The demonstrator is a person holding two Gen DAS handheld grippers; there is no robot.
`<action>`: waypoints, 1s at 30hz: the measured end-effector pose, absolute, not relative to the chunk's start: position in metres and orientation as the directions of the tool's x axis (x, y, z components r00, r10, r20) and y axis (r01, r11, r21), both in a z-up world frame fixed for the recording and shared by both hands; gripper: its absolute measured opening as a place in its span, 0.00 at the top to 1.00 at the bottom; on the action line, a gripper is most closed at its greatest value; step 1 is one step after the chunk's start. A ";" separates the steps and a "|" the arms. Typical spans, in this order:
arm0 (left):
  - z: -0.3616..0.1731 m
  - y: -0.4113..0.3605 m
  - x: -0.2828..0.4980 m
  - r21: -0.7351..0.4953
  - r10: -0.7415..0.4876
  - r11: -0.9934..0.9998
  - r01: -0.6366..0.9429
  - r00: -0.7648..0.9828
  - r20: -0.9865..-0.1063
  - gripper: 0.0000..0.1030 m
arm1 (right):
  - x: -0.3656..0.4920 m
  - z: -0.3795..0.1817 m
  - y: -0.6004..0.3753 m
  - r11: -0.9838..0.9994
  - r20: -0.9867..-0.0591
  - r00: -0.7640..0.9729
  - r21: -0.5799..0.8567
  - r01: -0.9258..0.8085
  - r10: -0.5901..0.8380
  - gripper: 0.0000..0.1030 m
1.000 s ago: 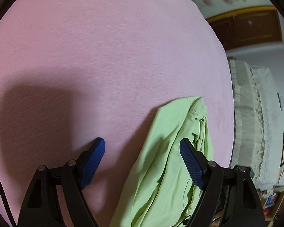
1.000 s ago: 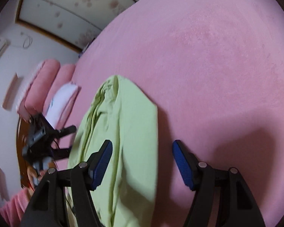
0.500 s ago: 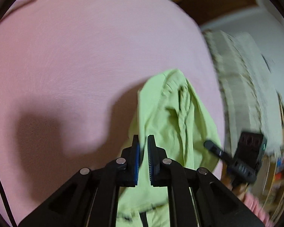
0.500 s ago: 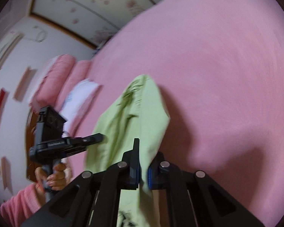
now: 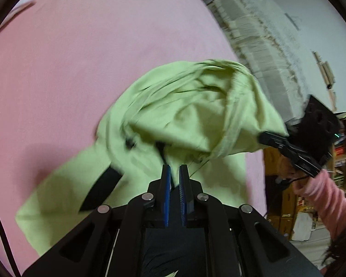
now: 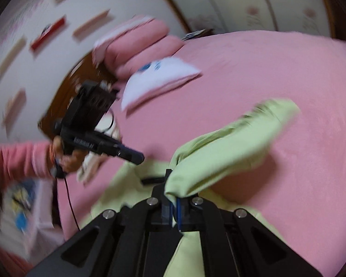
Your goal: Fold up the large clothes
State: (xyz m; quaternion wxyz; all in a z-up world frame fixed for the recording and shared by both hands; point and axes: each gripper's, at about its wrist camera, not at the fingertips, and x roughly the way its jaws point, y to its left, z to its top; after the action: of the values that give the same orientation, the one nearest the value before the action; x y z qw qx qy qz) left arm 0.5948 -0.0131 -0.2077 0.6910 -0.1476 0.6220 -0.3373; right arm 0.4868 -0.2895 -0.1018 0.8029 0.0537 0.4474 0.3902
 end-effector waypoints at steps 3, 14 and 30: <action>-0.225 -0.004 0.580 -0.626 -0.642 0.748 0.220 0.003 -0.766 0.95 | 0.454 -0.107 -0.266 0.676 -0.739 0.285 0.300 -0.673 0.611 0.99; -0.225 -0.026 0.572 -0.559 -0.576 0.807 0.188 0.051 -0.816 0.39 | 0.399 -0.153 -0.228 0.715 -0.852 0.270 0.160 -0.681 0.448 0.83; -0.212 -0.049 0.580 -0.515 -0.533 0.835 0.192 0.050 -0.845 0.38 | 0.438 -0.192 -0.376 0.697 -0.661 0.417 0.712 0.086 0.624 0.28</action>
State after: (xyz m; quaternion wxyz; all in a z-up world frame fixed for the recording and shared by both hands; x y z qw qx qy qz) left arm 0.5800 -0.0491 -0.2120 0.7122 -0.1330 0.6406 -0.2544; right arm 0.4382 -0.3758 -0.1915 0.7666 0.3473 0.5108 0.1754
